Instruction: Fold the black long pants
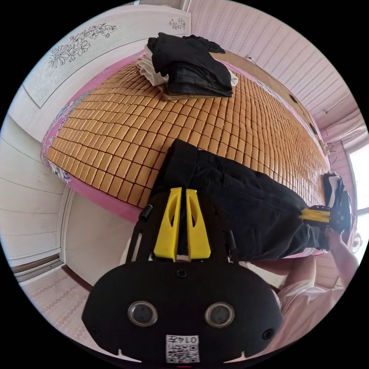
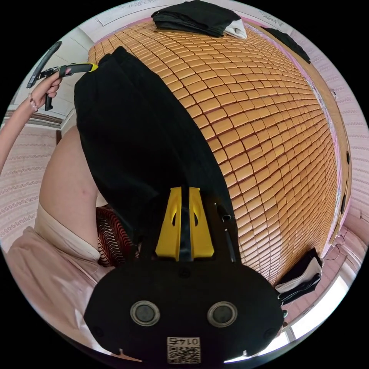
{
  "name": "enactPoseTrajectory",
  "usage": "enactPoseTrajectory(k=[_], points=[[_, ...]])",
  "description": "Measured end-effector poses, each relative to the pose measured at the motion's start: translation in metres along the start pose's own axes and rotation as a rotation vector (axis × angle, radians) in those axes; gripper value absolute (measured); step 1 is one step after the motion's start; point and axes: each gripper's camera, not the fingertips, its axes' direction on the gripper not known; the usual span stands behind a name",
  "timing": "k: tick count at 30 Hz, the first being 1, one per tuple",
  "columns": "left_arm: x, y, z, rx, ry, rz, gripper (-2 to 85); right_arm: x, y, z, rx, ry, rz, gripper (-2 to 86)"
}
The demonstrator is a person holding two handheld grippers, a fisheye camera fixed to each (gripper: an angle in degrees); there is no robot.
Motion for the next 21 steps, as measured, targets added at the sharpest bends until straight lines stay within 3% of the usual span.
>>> enactPoseTrajectory(k=[10, 12, 16, 18, 21], points=[[-0.032, 0.065, -0.101, 0.343, 0.064, 0.035, -1.0, 0.008, 0.027, -0.046, 0.205, -0.035, -0.049, -0.9], [-0.033, 0.067, -0.122, 0.418, 0.081, 0.031, -1.0, 0.024, 0.025, -0.055, 0.216, -0.114, -0.044, -0.9], [-0.033, 0.04, -0.133, 0.555, 0.119, 0.022, -1.0, 0.044, 0.01, -0.051, 0.227, -0.08, -0.011, -0.7], [-0.034, 0.016, -0.11, 0.533, 0.088, -0.014, -0.9, 0.063, -0.009, -0.031, 0.215, -0.083, 0.066, -0.3], [-0.053, -0.021, -0.041, 0.278, 0.106, -0.176, -0.8, 0.087, -0.027, 0.01, 0.113, -0.074, 0.216, 1.4]])
